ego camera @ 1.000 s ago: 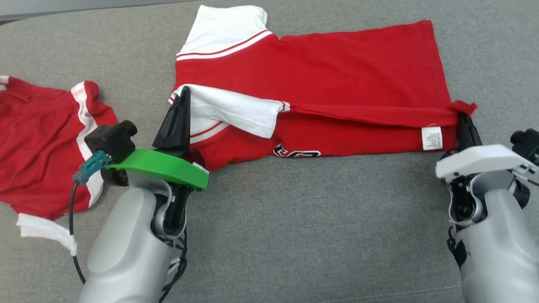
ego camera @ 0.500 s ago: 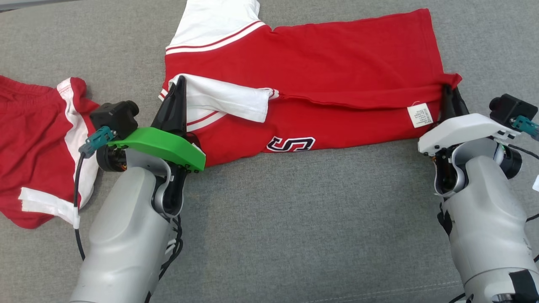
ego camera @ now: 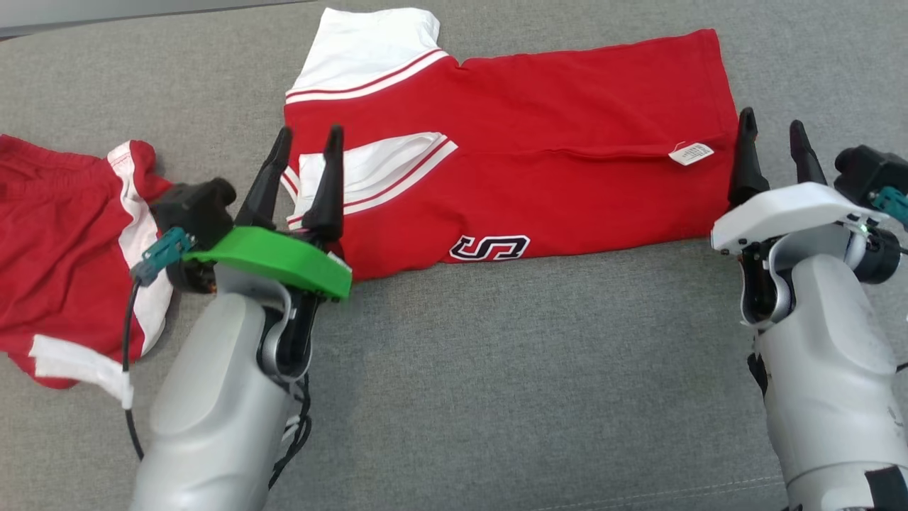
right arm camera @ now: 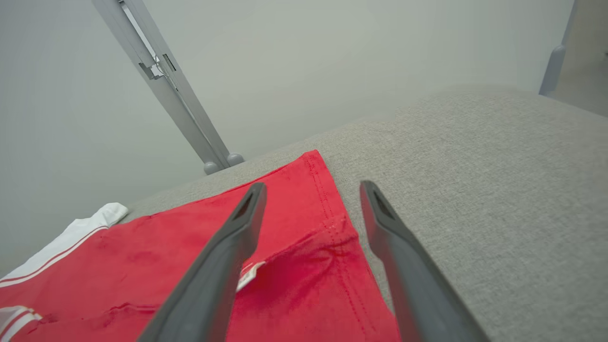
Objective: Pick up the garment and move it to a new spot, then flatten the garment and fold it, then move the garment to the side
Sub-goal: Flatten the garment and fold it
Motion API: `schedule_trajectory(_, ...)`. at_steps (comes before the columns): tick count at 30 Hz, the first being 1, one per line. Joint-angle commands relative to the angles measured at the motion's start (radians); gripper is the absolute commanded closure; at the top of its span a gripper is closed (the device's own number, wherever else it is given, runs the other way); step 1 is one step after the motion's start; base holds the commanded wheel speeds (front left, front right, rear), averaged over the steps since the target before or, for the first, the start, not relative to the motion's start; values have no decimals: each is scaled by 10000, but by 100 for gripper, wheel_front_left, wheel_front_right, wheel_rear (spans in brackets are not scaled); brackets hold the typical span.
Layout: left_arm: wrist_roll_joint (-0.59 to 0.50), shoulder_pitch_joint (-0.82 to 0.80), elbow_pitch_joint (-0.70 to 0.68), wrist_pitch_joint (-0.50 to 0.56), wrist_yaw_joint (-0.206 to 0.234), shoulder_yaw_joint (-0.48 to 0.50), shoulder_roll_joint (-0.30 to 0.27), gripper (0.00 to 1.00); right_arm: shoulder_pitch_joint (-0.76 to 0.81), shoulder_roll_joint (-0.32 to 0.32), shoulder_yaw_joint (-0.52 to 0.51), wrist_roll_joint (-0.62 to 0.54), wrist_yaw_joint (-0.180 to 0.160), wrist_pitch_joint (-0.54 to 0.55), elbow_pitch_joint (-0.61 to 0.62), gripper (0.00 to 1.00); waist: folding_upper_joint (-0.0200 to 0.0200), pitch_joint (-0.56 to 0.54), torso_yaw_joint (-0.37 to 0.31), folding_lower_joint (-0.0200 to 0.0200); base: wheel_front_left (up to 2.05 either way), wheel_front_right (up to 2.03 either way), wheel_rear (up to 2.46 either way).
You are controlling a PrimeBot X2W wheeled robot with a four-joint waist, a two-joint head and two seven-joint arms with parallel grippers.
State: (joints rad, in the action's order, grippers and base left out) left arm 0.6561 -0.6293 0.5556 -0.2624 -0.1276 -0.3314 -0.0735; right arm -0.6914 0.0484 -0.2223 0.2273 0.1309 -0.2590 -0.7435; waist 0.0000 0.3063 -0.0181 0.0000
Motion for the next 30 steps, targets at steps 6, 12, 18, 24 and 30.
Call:
schedule_trajectory(6, 224, 1856, -930, 322, 335, 344, -621, 0, 1769, 39, -220, -1081, -4, 573, 1890, 0, 0, -423, 90, 0, 0, 0, 0)
schedule_trajectory(12, 866, 3028, -1788, 2222, 1187, 192, -506, 0, 3303, 34, -331, -1513, -4, 2302, 4077, 0, 0, -605, 286, 0, 0, 0, 0)
schedule_trajectory(18, 1389, 3091, -2128, 3336, 2122, 247, -201, 0, 3977, 34, -119, -1392, -4, 3456, 5309, 0, 0, -499, 218, 0, 0, 0, 0)
schedule_trajectory(24, 1454, 2663, -1893, 3390, 2623, 305, -75, 0, 3840, 36, 23, -1658, -4, 3880, 5342, 0, 0, -264, 62, 0, 0, 0, 0)
schedule_trajectory(30, 1493, 2416, -1530, 3316, 2935, 327, 0, 100, 3403, 34, 81, -1966, -4, 4061, 4762, 0, 0, -88, 6, 0, 0, 0, 0)
